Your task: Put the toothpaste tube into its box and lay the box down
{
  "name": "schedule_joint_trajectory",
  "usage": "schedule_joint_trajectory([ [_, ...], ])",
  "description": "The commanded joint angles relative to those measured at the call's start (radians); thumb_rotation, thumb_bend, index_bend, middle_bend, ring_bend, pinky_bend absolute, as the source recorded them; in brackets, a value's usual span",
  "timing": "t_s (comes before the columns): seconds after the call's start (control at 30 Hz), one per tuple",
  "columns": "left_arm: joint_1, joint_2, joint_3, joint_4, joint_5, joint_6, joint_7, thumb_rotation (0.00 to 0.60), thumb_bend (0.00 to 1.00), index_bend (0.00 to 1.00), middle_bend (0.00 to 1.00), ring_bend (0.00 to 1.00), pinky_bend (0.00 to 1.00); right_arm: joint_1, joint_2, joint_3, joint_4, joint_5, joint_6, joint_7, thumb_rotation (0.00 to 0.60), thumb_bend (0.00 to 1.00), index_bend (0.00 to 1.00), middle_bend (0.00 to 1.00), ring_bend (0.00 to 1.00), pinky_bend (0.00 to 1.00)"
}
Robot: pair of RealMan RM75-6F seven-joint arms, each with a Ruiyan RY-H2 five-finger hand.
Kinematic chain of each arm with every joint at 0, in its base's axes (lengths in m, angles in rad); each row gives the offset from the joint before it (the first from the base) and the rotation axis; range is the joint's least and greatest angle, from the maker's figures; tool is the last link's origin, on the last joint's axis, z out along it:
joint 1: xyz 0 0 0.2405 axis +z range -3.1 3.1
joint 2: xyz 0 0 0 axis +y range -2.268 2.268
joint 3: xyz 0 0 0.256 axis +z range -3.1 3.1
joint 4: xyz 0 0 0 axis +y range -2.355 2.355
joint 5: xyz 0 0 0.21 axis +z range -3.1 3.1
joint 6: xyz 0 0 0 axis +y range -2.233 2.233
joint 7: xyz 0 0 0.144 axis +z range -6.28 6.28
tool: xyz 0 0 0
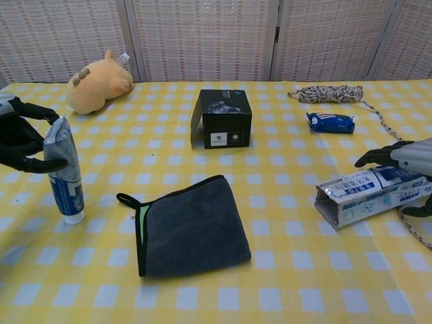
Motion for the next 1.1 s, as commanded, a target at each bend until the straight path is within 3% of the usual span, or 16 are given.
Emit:
schedule_joint_trajectory([
  [0.03,0.001,0.000,0.000,-0.001,0.000,0.001,0.001,0.600,0.55,0.99,1.00,1.00,1.00,-0.006,0.003,-0.010,-0.009,-0.014,0.020,0.007,0.600,0.33,0.17,0.13,0.10,0.00],
  [0.27,-0.002,-0.003,0.007,-0.001,-0.003,-0.009,0.012,0.600,0.55,0.99,1.00,1.00,1.00,-0.028,0.005,-0.035,-0.010,-0.062,0.075,0.040,0.600,0.34,0.27,0.21,0.15,0.04],
  [0.57,0.001,0.000,0.011,-0.003,0.006,-0.005,0.006,0.600,0.55,0.99,1.00,1.00,1.00,-0.030,-0.013,-0.045,0.012,-0.078,0.093,0.054,0.600,0.33,0.31,0.24,0.17,0.05],
  [0.83,0.005,0.005,0.011,0.000,0.016,0.001,-0.011,0.600,0.55,0.99,1.00,1.00,1.00,-0.037,-0.052,-0.049,0.052,-0.104,0.134,0.054,0.600,0.33,0.41,0.33,0.25,0.16],
  [1.1,0.005,0.006,0.010,0.000,0.017,-0.001,-0.014,0.600,0.55,0.99,1.00,1.00,1.00,-0.041,-0.057,-0.046,0.060,-0.114,0.153,0.072,0.600,0.33,0.47,0.37,0.29,0.21],
])
